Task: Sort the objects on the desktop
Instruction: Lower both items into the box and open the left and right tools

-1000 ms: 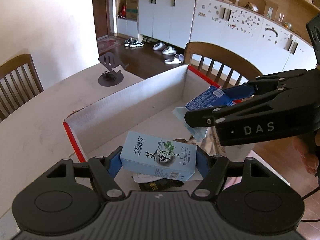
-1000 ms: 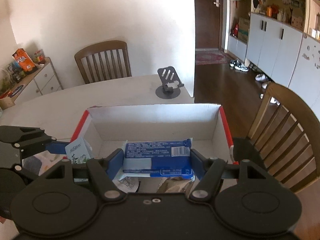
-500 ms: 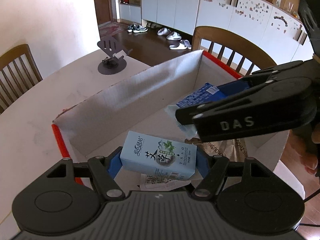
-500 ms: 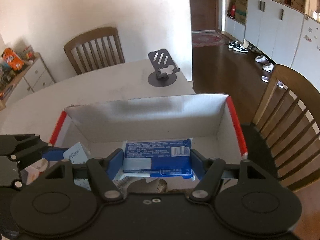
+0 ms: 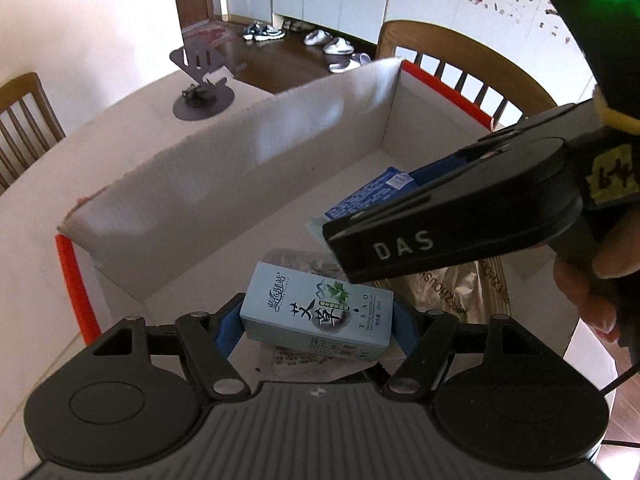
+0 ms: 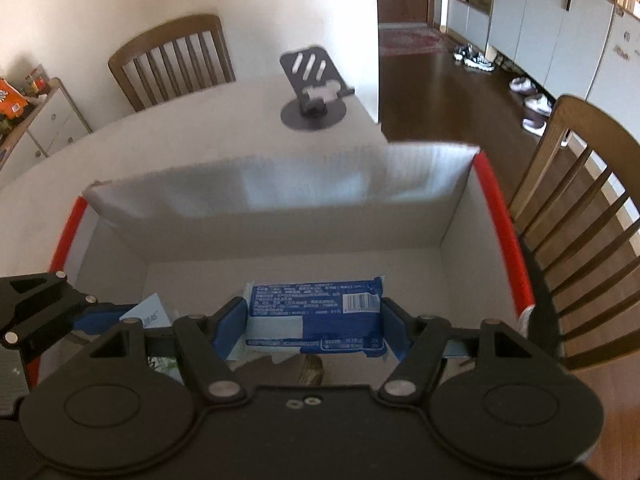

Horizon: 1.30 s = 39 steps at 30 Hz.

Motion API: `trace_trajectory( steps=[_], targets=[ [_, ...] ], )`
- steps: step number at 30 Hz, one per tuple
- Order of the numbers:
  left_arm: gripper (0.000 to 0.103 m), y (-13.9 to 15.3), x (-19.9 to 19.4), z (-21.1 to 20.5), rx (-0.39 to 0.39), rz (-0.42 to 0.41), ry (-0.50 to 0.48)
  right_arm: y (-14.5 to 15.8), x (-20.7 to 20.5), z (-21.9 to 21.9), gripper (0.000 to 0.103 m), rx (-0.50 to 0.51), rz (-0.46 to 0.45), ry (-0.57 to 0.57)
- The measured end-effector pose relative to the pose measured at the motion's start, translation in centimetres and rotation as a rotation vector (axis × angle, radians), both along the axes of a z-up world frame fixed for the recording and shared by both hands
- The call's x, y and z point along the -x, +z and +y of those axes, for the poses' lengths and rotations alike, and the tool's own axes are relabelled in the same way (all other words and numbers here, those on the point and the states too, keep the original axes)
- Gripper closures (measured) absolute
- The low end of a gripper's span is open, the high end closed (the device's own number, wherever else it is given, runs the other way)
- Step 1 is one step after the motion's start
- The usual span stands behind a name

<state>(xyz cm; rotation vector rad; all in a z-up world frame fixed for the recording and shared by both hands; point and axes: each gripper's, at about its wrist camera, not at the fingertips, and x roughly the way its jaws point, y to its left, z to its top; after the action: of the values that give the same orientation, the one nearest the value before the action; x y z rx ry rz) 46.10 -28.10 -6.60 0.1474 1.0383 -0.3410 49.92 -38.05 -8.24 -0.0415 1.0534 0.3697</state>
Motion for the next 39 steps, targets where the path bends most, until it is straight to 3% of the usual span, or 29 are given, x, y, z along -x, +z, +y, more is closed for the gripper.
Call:
trace_trajectory(
  steps=[17,26,31,39],
  targets=[
    [0.030,-1.6,-1.1,0.4,0.036,0.097,0.000,-1.9,-1.2,-0.2,0.029,0.019,0.085,-0.031],
    [0.029,-1.4,-1.4,0.9,0.059,0.101,0.026,-1.7,-1.2,-0.5,0.025,-0.004,0.089,-0.029],
    [0.021,-1.0,-1.0,0.8,0.078,0.087,0.025,-1.1,-0.6,-0.6,0.024,-0.001,0.069,-0.019],
    [0.017,0.4,0.9,0.7,0.093,0.058,0.019,0.1,0.3,-1.2,0.023,-0.020,0.049,-0.026]
  ],
)
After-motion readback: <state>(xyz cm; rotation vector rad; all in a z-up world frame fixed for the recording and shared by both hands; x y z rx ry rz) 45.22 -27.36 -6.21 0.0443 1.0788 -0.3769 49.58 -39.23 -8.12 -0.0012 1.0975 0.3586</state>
